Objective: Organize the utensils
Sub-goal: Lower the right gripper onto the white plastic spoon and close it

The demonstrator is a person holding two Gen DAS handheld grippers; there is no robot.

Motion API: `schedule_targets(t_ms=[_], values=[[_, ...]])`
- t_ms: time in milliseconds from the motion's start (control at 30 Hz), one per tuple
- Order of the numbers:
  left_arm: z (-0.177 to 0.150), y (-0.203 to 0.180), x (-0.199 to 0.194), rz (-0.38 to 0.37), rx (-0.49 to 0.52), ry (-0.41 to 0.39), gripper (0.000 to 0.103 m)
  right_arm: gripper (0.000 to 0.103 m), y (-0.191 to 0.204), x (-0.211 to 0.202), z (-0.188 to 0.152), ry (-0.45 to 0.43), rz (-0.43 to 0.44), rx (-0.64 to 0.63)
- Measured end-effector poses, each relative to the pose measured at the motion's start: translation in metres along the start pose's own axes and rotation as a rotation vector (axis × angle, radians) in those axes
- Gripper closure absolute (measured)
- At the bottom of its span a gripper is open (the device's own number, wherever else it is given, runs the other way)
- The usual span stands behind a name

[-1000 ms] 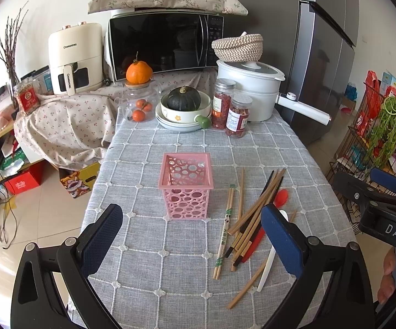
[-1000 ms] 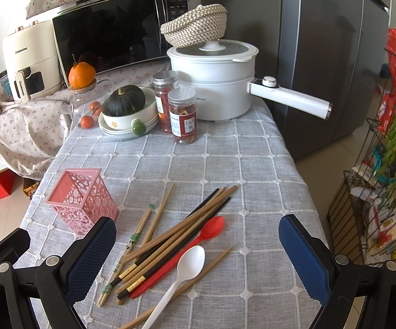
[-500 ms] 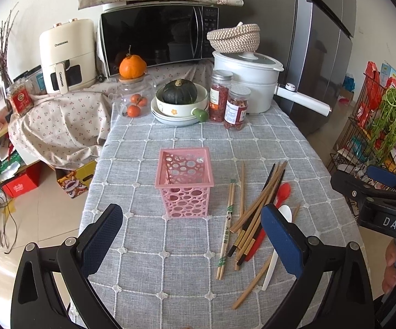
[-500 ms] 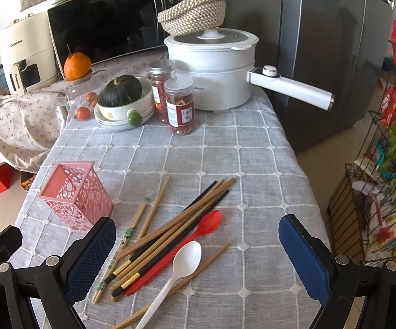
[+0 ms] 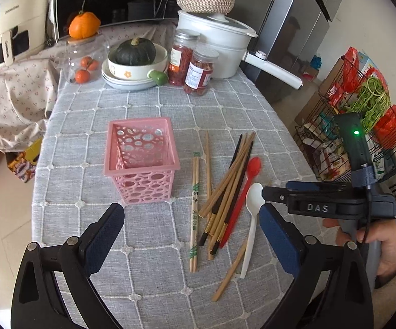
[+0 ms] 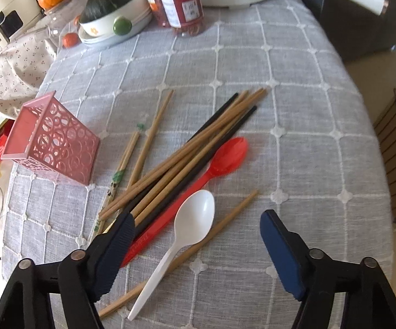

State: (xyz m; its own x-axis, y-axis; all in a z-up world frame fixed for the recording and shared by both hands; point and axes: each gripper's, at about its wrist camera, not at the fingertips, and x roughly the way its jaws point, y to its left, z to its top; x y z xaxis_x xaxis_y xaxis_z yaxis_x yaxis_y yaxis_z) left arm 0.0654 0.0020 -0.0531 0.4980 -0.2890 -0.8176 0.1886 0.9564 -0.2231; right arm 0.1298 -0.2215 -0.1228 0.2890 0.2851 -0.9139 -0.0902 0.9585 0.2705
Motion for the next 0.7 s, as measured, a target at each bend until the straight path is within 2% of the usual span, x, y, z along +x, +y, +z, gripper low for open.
schedule_targets(t_ms=[67,233,400,633,700], values=[[0.000,0.001,0.004,-0.013,-0.006,0.014,0.008,0.042,-0.002,0.011,0.003,0.036,0.016,0.025],[-0.002,0.001,0.008,-0.011,-0.007,0.027,0.009,0.043,0.001,0.029,0.011,0.065,-0.016,0.020],[-0.002,0.001,0.007,-0.012,-0.003,0.021,0.012,0.057,0.009,0.044,0.013,0.110,-0.032,-0.017],[-0.003,0.000,0.008,-0.004,0.005,0.020,0.015,0.063,0.006,0.058,0.010,0.151,-0.025,0.002],[-0.003,0.000,0.009,0.002,0.008,0.016,0.015,0.073,0.007,0.061,0.008,0.160,-0.032,-0.010]])
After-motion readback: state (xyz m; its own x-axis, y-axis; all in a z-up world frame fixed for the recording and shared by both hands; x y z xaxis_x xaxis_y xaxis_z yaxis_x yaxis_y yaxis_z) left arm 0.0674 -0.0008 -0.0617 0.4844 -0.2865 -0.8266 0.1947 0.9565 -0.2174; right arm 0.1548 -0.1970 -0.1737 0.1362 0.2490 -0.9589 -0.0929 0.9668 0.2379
